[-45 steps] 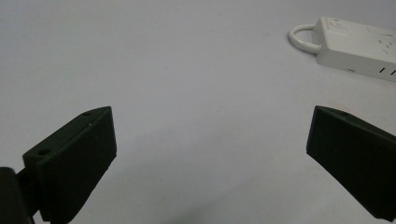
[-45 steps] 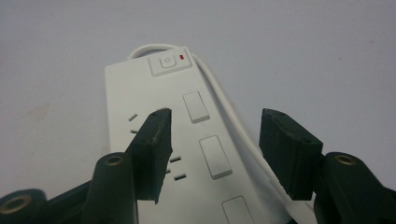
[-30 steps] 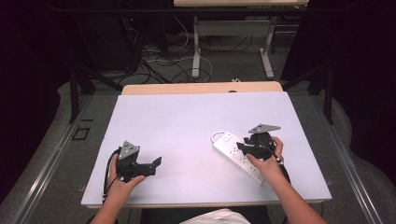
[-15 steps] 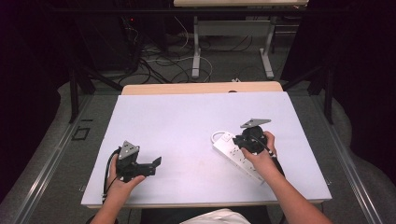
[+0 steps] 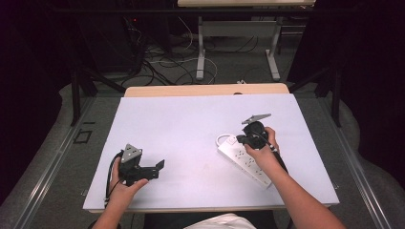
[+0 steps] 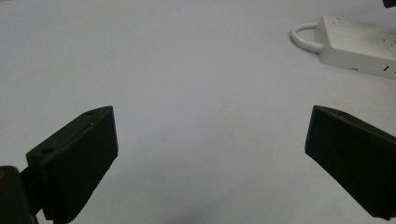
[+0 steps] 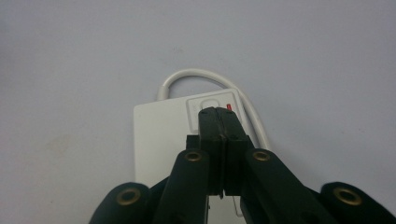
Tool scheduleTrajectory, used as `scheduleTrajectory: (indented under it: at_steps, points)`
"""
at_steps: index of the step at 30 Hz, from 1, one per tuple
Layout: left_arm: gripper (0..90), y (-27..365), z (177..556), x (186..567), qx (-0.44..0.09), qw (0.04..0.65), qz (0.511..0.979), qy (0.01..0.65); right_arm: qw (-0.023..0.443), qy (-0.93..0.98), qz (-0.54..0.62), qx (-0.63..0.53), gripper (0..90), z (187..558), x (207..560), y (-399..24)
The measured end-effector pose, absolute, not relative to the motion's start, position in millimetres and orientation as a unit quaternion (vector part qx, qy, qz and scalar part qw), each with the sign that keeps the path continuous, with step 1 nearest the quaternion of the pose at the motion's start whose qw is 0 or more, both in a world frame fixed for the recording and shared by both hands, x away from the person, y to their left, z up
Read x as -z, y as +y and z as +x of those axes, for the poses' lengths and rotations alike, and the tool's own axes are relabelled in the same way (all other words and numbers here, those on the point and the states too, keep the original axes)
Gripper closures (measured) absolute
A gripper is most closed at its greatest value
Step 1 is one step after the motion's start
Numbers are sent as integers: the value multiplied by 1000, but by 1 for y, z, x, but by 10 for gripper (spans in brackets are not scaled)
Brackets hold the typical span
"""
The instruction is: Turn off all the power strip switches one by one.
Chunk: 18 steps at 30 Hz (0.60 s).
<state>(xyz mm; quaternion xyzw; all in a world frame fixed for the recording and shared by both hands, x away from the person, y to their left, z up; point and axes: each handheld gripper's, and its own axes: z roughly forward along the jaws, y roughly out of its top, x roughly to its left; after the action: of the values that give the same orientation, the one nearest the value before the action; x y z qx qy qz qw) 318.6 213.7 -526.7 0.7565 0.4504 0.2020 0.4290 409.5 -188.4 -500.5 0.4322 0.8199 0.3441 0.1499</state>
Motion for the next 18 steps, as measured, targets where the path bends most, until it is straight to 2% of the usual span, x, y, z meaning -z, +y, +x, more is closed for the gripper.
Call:
scheduleTrajectory:
  at_steps: [18]
  points:
    - [23,214,320,528,-193,429,756,456,139,834,437,-306,900,431,508,-166]
